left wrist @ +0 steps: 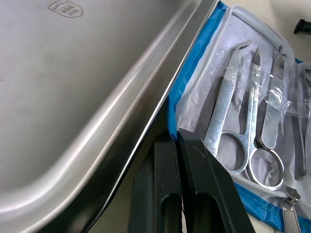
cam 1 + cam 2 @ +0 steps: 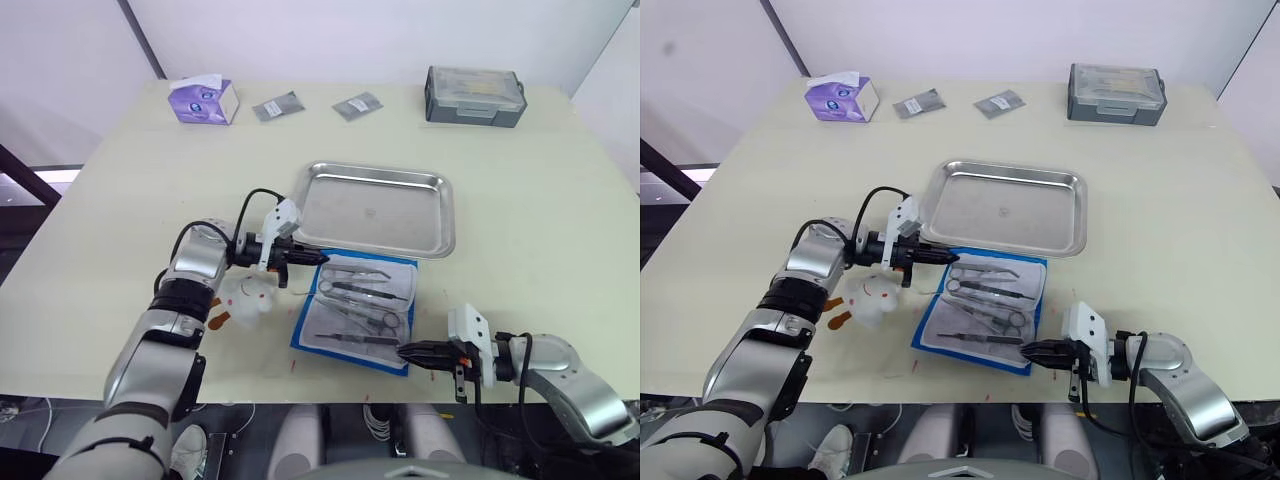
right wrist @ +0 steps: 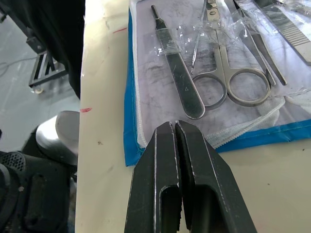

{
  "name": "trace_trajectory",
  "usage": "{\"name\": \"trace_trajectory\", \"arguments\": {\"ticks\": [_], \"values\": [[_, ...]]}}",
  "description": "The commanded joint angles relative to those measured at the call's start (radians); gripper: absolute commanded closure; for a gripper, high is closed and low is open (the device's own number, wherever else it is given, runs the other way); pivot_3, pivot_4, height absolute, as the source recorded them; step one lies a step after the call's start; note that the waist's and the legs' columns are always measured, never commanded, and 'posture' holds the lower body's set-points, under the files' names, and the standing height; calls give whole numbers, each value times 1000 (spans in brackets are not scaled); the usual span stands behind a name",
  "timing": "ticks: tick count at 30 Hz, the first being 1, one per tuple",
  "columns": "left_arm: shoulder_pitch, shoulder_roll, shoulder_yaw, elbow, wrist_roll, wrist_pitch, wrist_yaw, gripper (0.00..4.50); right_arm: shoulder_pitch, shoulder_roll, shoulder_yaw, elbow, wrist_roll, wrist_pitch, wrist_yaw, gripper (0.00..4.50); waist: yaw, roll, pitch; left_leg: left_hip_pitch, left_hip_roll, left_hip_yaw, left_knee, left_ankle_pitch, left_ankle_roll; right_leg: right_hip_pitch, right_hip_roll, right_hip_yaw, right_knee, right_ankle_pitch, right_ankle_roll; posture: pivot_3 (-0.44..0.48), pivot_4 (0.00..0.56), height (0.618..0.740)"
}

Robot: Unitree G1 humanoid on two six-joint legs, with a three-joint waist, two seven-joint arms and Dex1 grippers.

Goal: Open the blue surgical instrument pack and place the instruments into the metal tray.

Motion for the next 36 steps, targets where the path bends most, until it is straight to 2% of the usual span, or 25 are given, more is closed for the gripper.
{"name": "trace_trajectory", "arguments": {"ticks": [1,10,27,31,34,35,36], "values": [[40,40,10,-45,8,47,-3,4500,-11,-6,3,16,-24,-15,-3,4394,0,0,0,0,0,0,0,0,0,0,0,0,0,0,0,0,150,740],[106,84,30,-175,-17,150,27,4500,-28,-37,-9,45,-37,-48,30,4394,1,0,0,0,0,-1,0,0,0,0,0,0,0,0,0,0,150,740],[99,62,38,-173,-19,92,52,4500,-22,-32,5,43,-47,-56,39,4394,4,0,0,0,0,-1,0,0,0,0,0,0,0,0,0,0,150,740],[83,63,51,-172,-45,128,35,4500,-24,-28,8,42,-45,-56,40,4394,4,0,0,0,0,-1,0,0,0,0,0,0,0,0,0,0,150,740],[86,62,54,-176,-33,91,48,3686,-24,-27,8,42,-44,-60,42,4500,4,0,0,0,0,-1,0,0,0,0,0,0,0,0,0,0,150,740],[87,62,55,-177,-30,82,52,3189,-23,-27,7,42,-44,-61,42,4500,4,0,0,0,0,-1,0,0,0,0,0,0,0,0,0,0,150,740],[88,60,58,-179,-31,82,57,3068,-22,-27,6,42,-43,-63,44,4500,5,0,0,0,0,-1,0,0,0,0,0,0,0,0,0,0,150,740]]}}
